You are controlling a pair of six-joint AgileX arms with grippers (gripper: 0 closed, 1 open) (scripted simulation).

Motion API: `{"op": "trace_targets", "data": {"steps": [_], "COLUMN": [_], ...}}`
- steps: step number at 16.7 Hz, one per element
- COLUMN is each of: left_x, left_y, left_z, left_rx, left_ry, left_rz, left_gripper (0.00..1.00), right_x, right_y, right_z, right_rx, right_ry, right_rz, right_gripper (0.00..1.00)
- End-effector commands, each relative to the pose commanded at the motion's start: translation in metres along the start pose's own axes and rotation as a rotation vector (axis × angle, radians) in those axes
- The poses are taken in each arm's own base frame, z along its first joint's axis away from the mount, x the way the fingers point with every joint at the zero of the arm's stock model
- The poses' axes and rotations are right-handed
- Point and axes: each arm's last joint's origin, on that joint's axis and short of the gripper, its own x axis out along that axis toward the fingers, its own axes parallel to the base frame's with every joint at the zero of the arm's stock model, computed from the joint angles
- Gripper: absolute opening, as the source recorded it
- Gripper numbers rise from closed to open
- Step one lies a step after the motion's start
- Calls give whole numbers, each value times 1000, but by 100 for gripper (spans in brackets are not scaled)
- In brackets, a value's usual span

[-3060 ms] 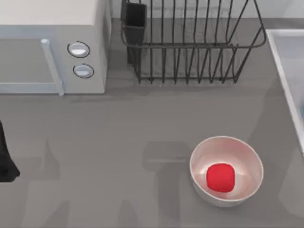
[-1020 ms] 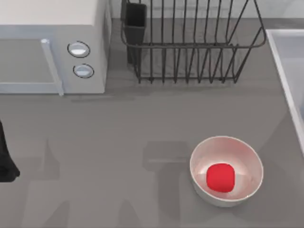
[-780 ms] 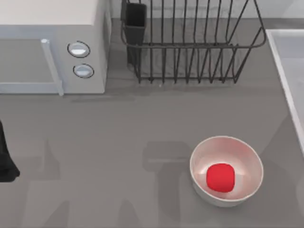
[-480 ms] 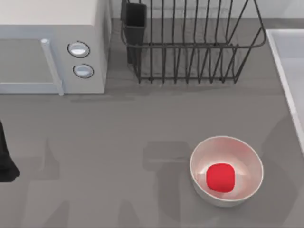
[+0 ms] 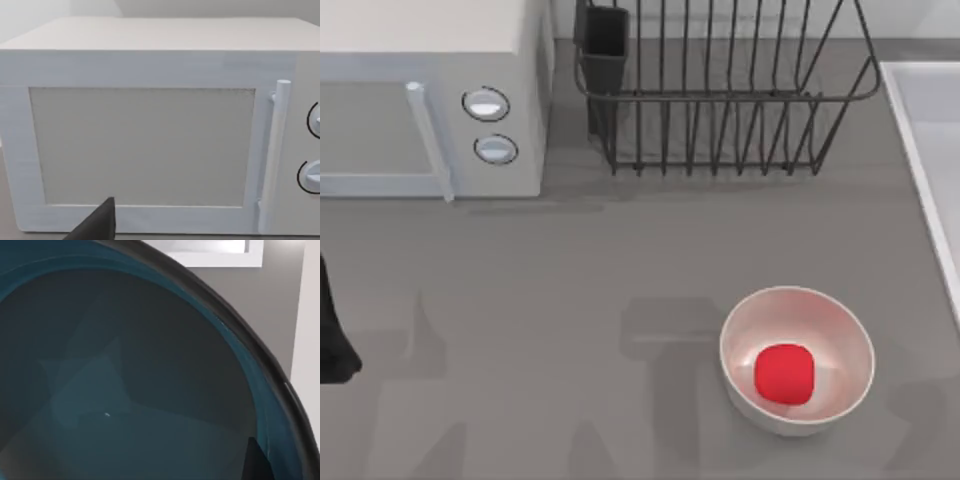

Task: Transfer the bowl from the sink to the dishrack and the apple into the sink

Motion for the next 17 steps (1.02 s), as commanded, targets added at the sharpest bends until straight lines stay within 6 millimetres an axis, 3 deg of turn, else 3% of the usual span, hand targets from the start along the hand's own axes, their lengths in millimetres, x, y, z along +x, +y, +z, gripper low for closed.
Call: {"op": "trace_targets", "data": {"steps": [2,4,10,14,17], "left_x": [0,0,0,0,0], "left_y": [0,0,0,0,0], "left_z": [0,0,0,0,0], "left_rx": [0,0,0,0,0], "left_ry": [0,0,0,0,0], "left_rz": [0,0,0,0,0], "left_gripper": [100,100,100,100,100], "right_x": [-9,-13,-12,-7,-4], "right_y": [9,13,14,25,58], "right_z": [-21,-31,-27,9,58], "right_rx": [1,1,-2,-36,-101], "right_ry": [11,18,15,-35,-162], "right_rz": [13,21,9,-128,-283], "right_gripper": [0,0,0,0,0]}}
